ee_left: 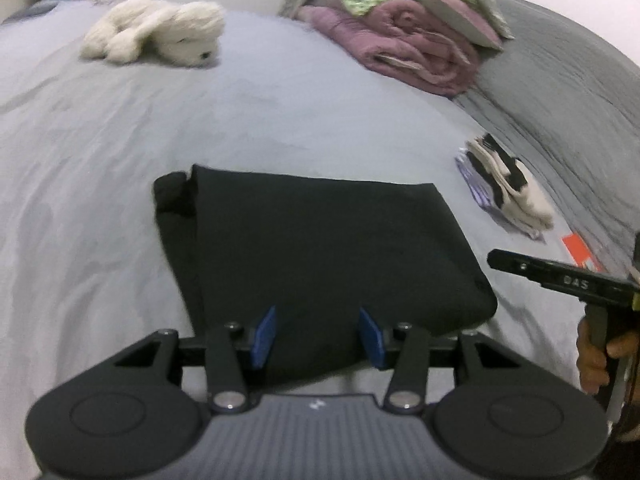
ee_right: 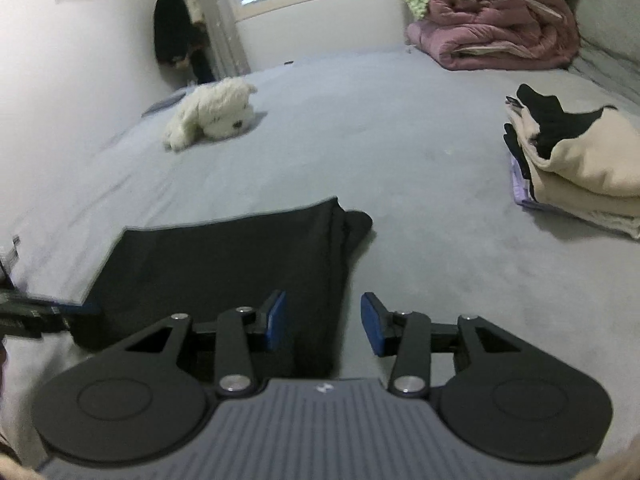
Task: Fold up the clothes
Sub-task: 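Move both open grippers to the edge of the folded black bundle, then grasp the bundle's edge with both grippers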
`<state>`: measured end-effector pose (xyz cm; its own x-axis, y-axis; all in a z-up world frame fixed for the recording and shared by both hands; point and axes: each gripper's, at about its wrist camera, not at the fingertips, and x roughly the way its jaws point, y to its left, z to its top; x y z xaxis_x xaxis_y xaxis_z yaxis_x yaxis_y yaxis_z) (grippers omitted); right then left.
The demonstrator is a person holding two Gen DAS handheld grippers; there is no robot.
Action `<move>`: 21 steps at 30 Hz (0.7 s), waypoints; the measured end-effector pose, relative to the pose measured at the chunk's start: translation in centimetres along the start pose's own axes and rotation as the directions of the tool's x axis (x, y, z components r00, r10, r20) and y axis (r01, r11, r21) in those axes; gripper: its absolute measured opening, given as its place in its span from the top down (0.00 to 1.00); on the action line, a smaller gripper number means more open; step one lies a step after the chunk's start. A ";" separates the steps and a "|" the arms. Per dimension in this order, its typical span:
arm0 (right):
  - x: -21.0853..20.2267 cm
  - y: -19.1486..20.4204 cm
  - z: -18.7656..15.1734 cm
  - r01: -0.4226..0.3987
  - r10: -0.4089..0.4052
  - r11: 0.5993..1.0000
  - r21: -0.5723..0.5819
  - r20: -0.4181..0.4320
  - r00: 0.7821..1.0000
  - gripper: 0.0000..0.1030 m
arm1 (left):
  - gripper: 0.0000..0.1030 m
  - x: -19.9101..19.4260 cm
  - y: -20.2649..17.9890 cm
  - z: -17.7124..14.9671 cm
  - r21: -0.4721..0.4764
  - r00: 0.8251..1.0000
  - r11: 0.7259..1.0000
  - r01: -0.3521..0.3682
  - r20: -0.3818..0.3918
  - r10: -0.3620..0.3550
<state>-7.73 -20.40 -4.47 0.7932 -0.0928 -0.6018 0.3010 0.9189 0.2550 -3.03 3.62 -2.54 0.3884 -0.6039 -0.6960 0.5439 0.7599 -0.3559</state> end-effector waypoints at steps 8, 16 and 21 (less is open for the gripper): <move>1.2 1.6 1.3 -0.054 0.059 0.989 0.134 -0.036 0.998 0.49 | 0.36 -0.5 3.7 1.6 -0.237 1.000 0.971 0.027 -0.008 -0.029; 2.8 2.9 1.7 -0.069 0.085 0.981 0.180 -0.080 0.993 0.49 | 0.33 -0.3 8.1 2.1 -0.427 0.999 0.904 0.039 -0.014 -0.050; 3.6 3.2 1.9 -0.090 0.111 0.974 0.210 -0.090 0.990 0.49 | 0.35 1.3 9.7 1.8 -0.512 0.993 0.854 0.095 -0.013 -0.119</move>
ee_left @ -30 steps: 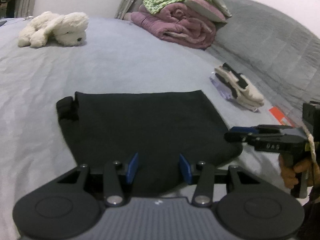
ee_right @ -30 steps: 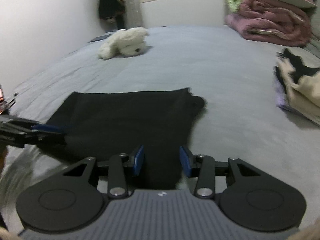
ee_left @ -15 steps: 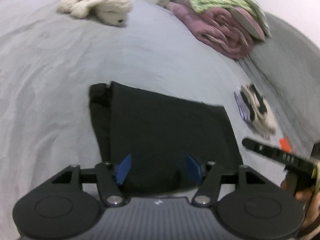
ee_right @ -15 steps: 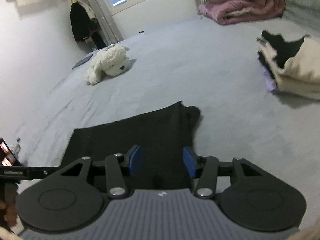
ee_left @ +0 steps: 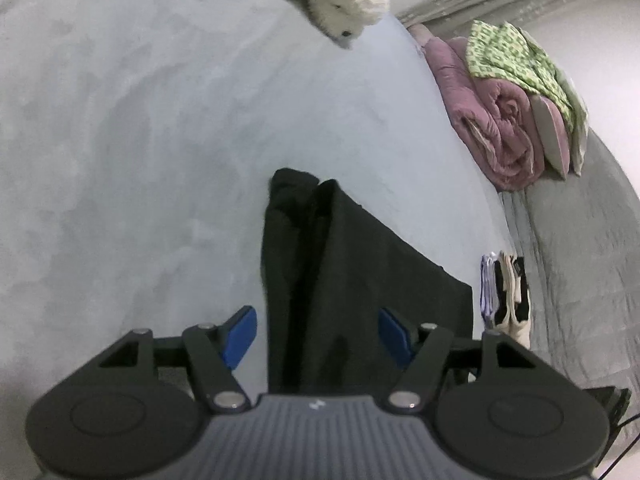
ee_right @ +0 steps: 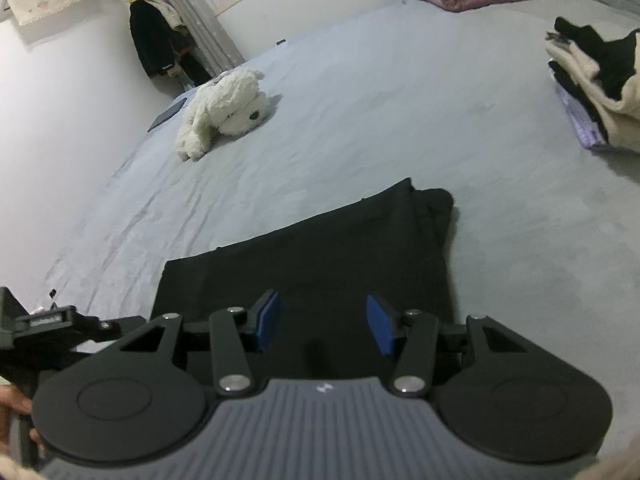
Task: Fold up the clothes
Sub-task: 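Grasp the bundle's edge with both grippers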
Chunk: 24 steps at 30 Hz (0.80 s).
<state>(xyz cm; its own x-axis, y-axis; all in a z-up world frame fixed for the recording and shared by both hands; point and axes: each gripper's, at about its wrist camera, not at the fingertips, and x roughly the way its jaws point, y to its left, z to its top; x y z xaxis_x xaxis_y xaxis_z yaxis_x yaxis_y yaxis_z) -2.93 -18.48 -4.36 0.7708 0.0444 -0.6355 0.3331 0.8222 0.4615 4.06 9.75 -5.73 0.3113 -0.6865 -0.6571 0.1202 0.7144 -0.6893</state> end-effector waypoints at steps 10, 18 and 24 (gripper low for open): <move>1.6 0.6 0.5 -0.098 0.101 0.992 0.082 -0.032 0.994 0.49 | 0.45 1.3 1.0 -0.4 -0.058 0.996 0.995 0.076 0.045 -0.073; 3.6 1.4 0.7 -0.163 0.177 0.976 0.146 -0.094 0.980 0.72 | 0.86 1.3 2.3 0.0 -0.109 0.995 0.990 0.093 0.034 -0.089; 4.9 2.0 0.8 -0.136 0.157 0.981 0.139 -0.157 0.975 0.76 | 0.90 0.5 0.9 0.4 -0.069 0.989 0.987 0.148 0.040 -0.145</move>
<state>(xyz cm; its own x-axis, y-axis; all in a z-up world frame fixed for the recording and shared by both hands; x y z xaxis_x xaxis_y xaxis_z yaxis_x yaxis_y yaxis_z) 1.94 -17.10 -6.10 0.7187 0.2617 -0.6442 0.2975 0.7217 0.6250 4.64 10.10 -6.51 0.3280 -0.7769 -0.5374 0.0993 0.5941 -0.7982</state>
